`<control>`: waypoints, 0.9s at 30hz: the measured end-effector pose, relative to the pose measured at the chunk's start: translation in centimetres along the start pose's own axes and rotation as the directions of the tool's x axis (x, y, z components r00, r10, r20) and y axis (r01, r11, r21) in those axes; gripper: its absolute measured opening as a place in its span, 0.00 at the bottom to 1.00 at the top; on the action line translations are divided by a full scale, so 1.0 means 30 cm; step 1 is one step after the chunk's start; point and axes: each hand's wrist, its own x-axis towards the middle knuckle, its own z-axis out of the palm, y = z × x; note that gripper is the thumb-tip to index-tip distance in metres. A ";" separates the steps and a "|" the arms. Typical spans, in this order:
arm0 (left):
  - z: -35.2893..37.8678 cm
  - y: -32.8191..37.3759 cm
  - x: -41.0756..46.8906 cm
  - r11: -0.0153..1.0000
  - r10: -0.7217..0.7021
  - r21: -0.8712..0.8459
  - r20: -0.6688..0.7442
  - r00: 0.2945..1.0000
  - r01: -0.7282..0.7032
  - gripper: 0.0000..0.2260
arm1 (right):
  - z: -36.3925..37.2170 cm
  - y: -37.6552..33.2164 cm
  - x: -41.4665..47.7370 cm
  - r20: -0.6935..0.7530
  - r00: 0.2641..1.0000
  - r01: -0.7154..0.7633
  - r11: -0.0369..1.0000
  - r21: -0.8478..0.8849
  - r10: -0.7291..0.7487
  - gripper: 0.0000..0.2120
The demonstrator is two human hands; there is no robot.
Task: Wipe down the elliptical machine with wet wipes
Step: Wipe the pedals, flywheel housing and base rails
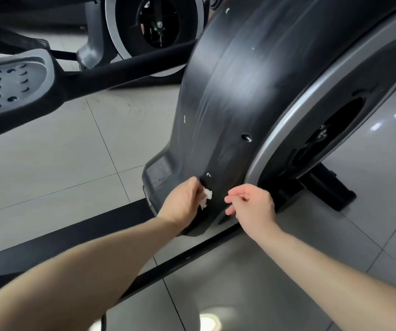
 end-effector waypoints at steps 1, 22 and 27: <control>-0.024 0.027 0.008 0.999 0.010 -0.033 -0.018 1.000 -0.010 0.06 | 0.000 -0.003 0.000 0.003 1.000 -0.012 1.000 0.005 0.012 0.11; -0.049 0.027 0.007 0.997 -0.080 0.013 0.016 0.997 0.079 0.08 | 0.017 -0.021 0.003 -0.022 0.999 -0.026 1.000 0.018 0.026 0.12; -0.196 0.181 0.113 0.990 0.054 -0.124 -0.149 0.987 -0.072 0.09 | 0.021 -0.032 0.009 -0.033 0.998 -0.050 0.998 0.023 0.051 0.11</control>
